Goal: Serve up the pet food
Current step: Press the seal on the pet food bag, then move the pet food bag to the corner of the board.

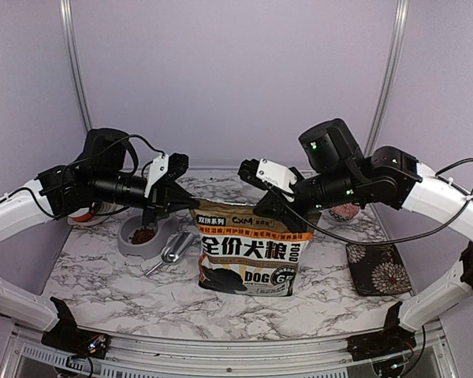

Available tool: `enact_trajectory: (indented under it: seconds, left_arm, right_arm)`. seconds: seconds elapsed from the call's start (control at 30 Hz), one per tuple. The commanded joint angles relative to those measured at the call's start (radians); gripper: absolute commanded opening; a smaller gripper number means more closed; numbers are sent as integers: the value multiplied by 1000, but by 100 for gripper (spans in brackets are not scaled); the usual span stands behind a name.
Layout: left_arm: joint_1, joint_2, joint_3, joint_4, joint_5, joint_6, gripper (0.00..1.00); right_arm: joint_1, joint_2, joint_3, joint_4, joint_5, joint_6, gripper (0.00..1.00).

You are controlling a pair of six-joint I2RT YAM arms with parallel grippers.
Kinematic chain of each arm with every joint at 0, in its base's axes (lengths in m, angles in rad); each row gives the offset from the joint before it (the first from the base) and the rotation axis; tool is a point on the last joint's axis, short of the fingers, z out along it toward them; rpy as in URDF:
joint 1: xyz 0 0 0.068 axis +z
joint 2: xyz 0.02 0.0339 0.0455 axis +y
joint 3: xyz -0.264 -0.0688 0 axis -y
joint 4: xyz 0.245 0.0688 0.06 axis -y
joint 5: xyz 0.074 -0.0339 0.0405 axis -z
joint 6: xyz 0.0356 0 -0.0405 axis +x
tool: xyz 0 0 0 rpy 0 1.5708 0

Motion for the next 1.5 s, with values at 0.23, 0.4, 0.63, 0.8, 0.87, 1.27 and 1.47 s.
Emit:
enact_trajectory:
  seconds: [0.23,0.4,0.63,0.8,0.87,1.27,1.47]
  left_arm:
    - [6,-41,6,46,17,1,0]
    - [6,-40,6,45,16,0,0]
    - [7,-42,5,48,17,-1,0]
    - [6,-43,4,50,17,-2,0]
    - [6,-43,4,50,15,-3,0]
    - [6,-45,4,52,19,-3,0]
    - [6,-45,4,53,20,-4,0]
  right_arm:
    - [-36,-85,-32,-51,77,33,0]
    - [-52,-133,-67,-44,77,39,0]
    - [-57,-150,-89,-65,97,53,23]
    - [-64,-163,-96,-76,99,55,7]
    - [-67,-174,-99,-78,102,55,0]
    - [-74,-141,-69,-69,29,42,36]
    - [-73,-59,-20,-41,-23,2,34]
